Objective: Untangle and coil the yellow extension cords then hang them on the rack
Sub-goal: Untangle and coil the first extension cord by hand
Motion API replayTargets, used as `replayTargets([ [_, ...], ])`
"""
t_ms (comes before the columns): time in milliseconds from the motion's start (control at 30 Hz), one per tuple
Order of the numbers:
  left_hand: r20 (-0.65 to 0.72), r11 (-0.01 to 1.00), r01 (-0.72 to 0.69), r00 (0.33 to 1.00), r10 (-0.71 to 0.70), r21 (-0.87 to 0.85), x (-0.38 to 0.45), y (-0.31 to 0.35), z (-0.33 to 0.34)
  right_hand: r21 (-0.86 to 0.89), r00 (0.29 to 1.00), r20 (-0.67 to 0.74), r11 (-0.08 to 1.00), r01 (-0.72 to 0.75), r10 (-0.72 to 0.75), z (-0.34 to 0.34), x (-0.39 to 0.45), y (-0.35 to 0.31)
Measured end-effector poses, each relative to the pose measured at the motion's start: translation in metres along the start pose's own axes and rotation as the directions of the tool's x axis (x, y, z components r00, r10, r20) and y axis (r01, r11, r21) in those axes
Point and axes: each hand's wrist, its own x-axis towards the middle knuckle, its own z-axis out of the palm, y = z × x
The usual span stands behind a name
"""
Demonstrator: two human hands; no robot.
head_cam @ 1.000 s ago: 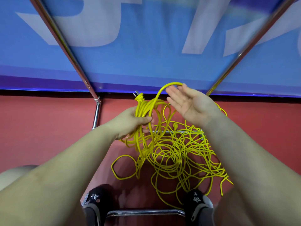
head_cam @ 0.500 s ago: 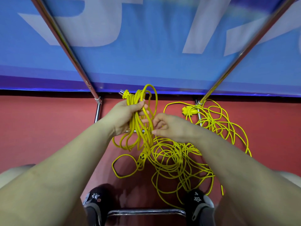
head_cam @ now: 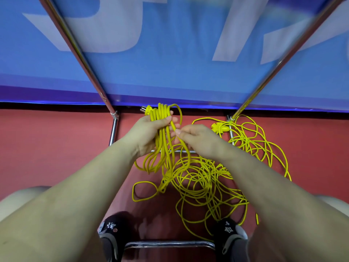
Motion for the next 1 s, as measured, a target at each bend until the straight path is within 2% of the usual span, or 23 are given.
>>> replayTargets([
  [100,-0.048,0.999,-0.032,0.998,0.030,-0.032,-0.001,0.005,0.002,-0.129,0.999,0.047,0.991,-0.018,0.024,-0.001,-0.001,0.002],
  [200,-0.070,0.976,-0.097,0.994,0.085,-0.194,-0.005,0.017,0.001,-0.312,0.984,0.141,0.948,-0.059,0.108,0.001,-0.006,0.015],
  [300,-0.137,0.933,-0.153,0.984,0.113,-0.326,-0.016,0.031,-0.006,-0.407,0.973,0.171,0.911,-0.072,0.153,0.002,-0.018,0.029],
  [433,-0.148,0.920,-0.203,0.976,0.161,-0.335,-0.042,0.042,-0.005,-0.553,0.959,0.153,0.825,-0.118,0.240,-0.001,-0.038,0.044],
  [500,-0.147,0.925,-0.213,0.974,0.174,-0.314,-0.055,0.046,-0.001,-0.562,0.944,0.136,0.808,-0.177,0.302,-0.003,-0.045,0.048],
  [600,-0.144,0.939,-0.233,0.969,0.202,-0.254,-0.075,0.055,-0.001,-0.564,0.949,0.071,0.797,-0.216,0.308,-0.012,-0.054,0.043],
  [667,-0.135,0.944,-0.265,0.961,0.242,-0.195,-0.091,0.058,-0.006,-0.504,0.966,-0.005,0.834,-0.227,0.260,-0.023,-0.064,0.034],
  [733,-0.141,0.947,-0.306,0.946,0.292,-0.095,-0.108,0.057,-0.012,-0.355,0.975,-0.113,0.909,-0.220,0.192,-0.033,-0.078,0.026],
  [833,-0.138,0.936,-0.344,0.926,0.351,0.074,-0.128,0.040,-0.019,-0.223,0.951,-0.294,0.961,-0.166,0.096,-0.040,-0.096,0.006],
  [933,-0.138,0.924,-0.322,0.925,0.354,0.209,-0.137,0.023,-0.015,0.069,0.926,-0.350,0.990,-0.126,0.142,-0.034,-0.115,-0.013],
  [1000,-0.157,0.916,-0.297,0.925,0.346,0.269,-0.143,0.018,-0.006,0.310,0.917,-0.328,0.943,-0.122,0.227,-0.025,-0.131,-0.016],
])
